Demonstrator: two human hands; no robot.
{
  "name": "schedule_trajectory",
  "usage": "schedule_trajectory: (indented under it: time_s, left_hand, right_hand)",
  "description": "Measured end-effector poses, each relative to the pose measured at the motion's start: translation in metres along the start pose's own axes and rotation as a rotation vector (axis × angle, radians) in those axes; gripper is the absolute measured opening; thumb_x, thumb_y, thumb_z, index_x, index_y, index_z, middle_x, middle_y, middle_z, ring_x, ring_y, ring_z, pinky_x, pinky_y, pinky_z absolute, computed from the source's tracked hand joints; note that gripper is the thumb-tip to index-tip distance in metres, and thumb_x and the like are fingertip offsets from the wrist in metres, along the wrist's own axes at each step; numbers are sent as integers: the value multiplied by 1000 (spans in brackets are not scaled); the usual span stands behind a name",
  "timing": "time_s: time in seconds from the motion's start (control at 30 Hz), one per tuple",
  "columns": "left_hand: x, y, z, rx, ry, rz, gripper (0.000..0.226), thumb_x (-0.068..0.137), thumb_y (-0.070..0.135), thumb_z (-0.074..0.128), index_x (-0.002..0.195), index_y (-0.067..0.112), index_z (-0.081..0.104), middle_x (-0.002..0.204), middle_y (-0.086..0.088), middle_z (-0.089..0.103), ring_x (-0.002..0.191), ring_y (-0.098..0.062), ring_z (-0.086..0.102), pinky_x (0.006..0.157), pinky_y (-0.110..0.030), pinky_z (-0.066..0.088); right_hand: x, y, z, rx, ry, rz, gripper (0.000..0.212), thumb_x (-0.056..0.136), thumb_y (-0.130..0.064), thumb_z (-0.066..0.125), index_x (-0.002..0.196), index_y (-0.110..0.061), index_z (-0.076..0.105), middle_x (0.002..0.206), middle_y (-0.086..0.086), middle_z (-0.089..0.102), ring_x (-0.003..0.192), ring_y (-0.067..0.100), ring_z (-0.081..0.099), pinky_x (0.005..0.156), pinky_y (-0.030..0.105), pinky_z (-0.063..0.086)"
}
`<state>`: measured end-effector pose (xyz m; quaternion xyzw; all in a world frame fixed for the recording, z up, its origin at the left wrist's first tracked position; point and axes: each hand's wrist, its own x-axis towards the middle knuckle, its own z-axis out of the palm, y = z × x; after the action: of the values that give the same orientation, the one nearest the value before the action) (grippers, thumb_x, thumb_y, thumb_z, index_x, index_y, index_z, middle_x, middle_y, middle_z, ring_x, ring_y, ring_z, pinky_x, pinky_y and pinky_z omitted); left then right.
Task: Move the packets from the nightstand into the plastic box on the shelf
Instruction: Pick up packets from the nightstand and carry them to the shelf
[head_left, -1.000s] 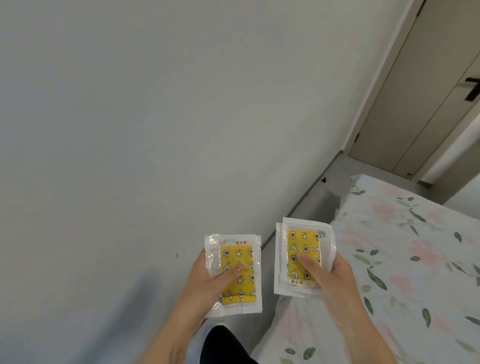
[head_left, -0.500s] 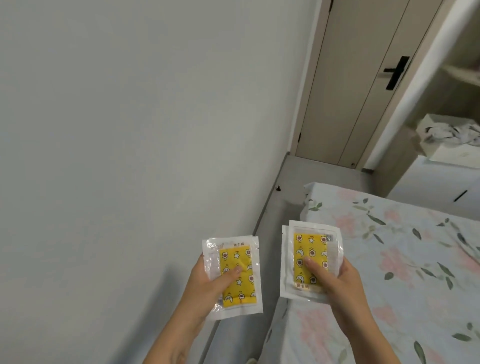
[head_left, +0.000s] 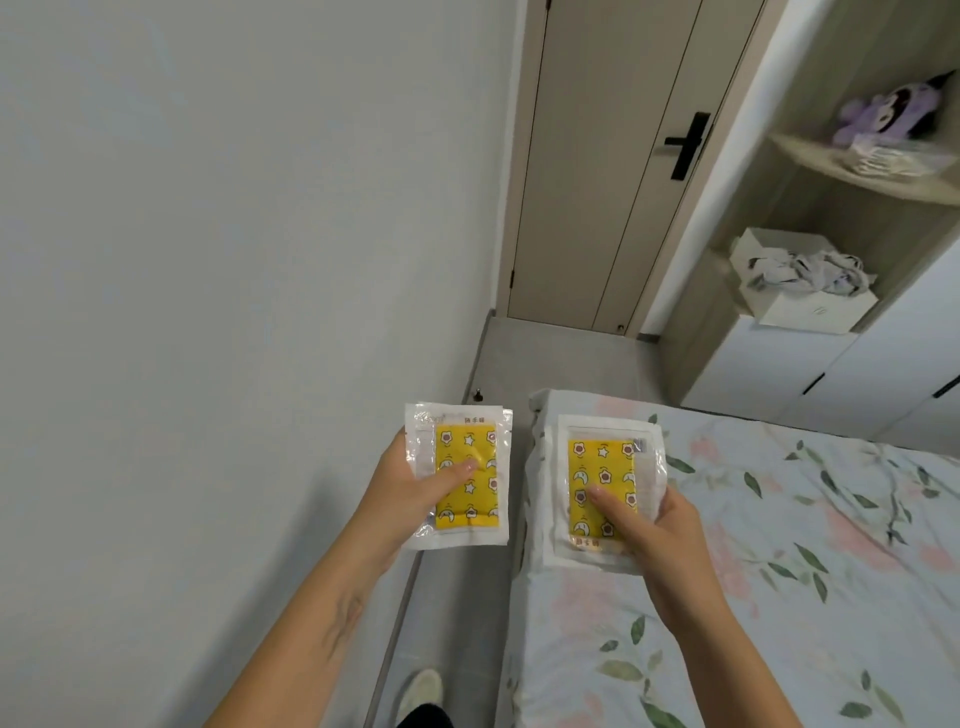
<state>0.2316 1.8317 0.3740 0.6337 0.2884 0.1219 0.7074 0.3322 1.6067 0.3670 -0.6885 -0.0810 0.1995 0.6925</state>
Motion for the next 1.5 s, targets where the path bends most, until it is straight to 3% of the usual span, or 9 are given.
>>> schedule_trajectory:
  time_s: [0.17, 0.33, 0.47, 0.7, 0.83, 0.97, 1.2, 1.37, 1.5]
  left_hand:
    - [81, 15, 23, 25, -27, -2, 32, 79, 24, 79, 104, 31, 61, 86, 18, 75, 79, -6, 74, 56, -21, 57]
    - [183, 30, 34, 2, 28, -8, 34, 78, 24, 80, 105, 32, 62, 93, 9, 75, 83, -14, 75, 67, -32, 61]
    - [267, 48, 46, -52, 28, -13, 31, 78, 22, 79, 104, 30, 63, 88, 11, 77, 79, -9, 75, 55, -23, 57]
    - [381, 77, 63, -42, -8, -17, 33, 78, 24, 79, 104, 33, 61, 87, 14, 76, 78, -7, 74, 56, -24, 58]
    - [429, 91, 69, -34, -31, -6, 35, 78, 23, 79, 106, 32, 62, 92, 11, 76, 81, -11, 75, 63, -29, 60]
    - [478, 105, 77, -33, -62, 10, 33, 79, 20, 78, 106, 30, 62, 89, 14, 76, 78, -9, 75, 55, -23, 58]
    - [591, 126, 95, 4, -92, -12, 36, 78, 24, 79, 109, 32, 62, 93, 10, 76, 82, -13, 75, 65, -30, 60]
    - [704, 147, 126, -11, -138, -23, 34, 79, 22, 79, 106, 33, 62, 87, 17, 76, 79, -6, 74, 54, -20, 56]
    - [796, 171, 158, -1, -167, -39, 31, 80, 20, 78, 105, 31, 64, 92, 13, 76, 81, -9, 74, 57, -22, 58]
  right_hand:
    - [75, -5, -5, 13, 44, -18, 42, 59, -41, 80, 96, -23, 73, 94, 3, 78, 83, 23, 75, 65, 29, 60]
    - [178, -23, -3, 38, 81, -25, 39, 59, -38, 80, 95, -23, 73, 92, 2, 78, 81, 21, 75, 61, 25, 59]
    - [266, -45, 4, 29, 82, -21, 42, 61, -34, 79, 100, -20, 71, 93, 3, 78, 82, 23, 75, 61, 27, 59]
    - [375, -64, 6, 57, 121, -29, 42, 60, -35, 79, 99, -20, 72, 95, 5, 78, 85, 24, 75, 72, 37, 59]
    - [418, -69, 12, 76, 132, -29, 42, 61, -35, 78, 100, -20, 71, 94, 4, 78, 84, 24, 75, 69, 35, 60]
    - [468, -77, 17, 97, 135, -47, 36, 65, -30, 78, 99, -19, 72, 94, 5, 78, 85, 24, 75, 65, 30, 61]
    - [581, -78, 24, 100, 157, -37, 46, 61, -39, 82, 102, -22, 72, 99, 5, 77, 90, 25, 74, 83, 46, 58]
    - [695, -88, 23, 99, 183, -44, 43, 58, -41, 82, 96, -23, 74, 98, 6, 77, 87, 24, 75, 74, 39, 60]
    - [785, -110, 15, 111, 195, -71, 37, 60, -37, 81, 94, -25, 75, 98, 6, 77, 88, 23, 75, 70, 30, 60]
